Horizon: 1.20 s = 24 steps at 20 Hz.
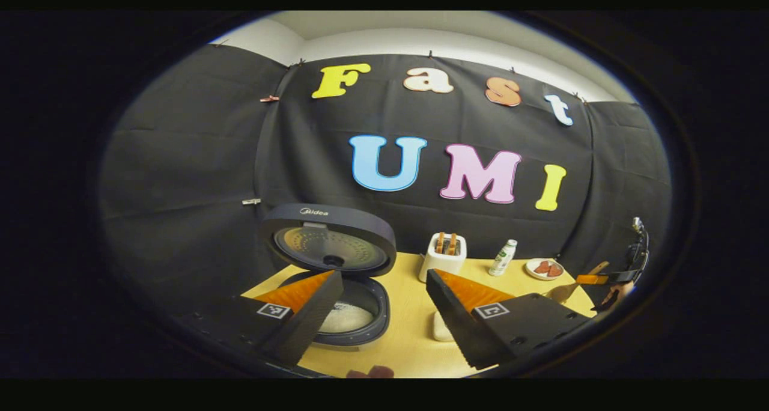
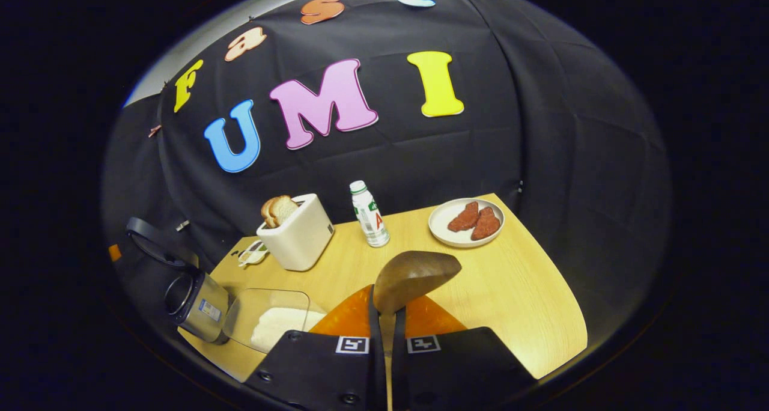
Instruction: Close the left gripper, press the button to open the rice cooker; take a wooden spoon from the chopstick holder with the right hand, scoop a spoonful of rice and pour it into the rice cooker, then put the wooden spoon back into the chopstick holder.
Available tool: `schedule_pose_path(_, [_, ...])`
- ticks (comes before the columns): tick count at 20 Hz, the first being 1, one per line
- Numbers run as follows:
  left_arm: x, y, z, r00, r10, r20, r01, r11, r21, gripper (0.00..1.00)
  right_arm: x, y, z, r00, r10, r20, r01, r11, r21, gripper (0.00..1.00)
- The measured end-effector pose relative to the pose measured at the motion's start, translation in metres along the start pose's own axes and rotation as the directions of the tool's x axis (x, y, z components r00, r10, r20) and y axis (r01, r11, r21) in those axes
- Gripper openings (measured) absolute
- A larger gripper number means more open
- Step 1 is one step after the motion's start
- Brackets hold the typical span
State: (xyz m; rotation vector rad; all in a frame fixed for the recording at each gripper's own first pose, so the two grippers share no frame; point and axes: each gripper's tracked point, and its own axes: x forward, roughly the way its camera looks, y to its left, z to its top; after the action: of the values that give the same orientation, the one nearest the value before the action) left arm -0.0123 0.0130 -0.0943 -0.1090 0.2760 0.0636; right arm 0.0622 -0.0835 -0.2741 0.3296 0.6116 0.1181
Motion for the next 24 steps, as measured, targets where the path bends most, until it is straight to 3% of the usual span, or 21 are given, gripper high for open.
schedule_pose_path(5, [0.003,0.022,-0.003,1.000,-0.026,-0.003,0.026,1.000,-0.016,0.95,-0.007,0.083,0.024,0.994,0.091,0.054,-0.089,0.995,-0.037,0.08])
schedule_pose_path(10, [0.004,0.038,-0.005,0.999,-0.051,-0.005,0.051,0.999,-0.013,0.95,-0.001,0.151,0.002,0.988,0.155,0.015,-0.152,0.979,-0.133,0.08])
schedule_pose_path(14, [0.001,0.048,-0.008,0.997,-0.070,-0.008,0.070,0.997,-0.011,0.95,0.018,0.174,-0.030,0.991,0.129,-0.031,-0.132,0.966,-0.223,0.08])
schedule_pose_path(24, [0.005,0.068,-0.013,0.997,-0.078,-0.022,0.077,0.997,-0.014,0.92,0.073,0.166,-0.110,0.989,-0.038,-0.144,-0.032,0.889,-0.457,0.08])
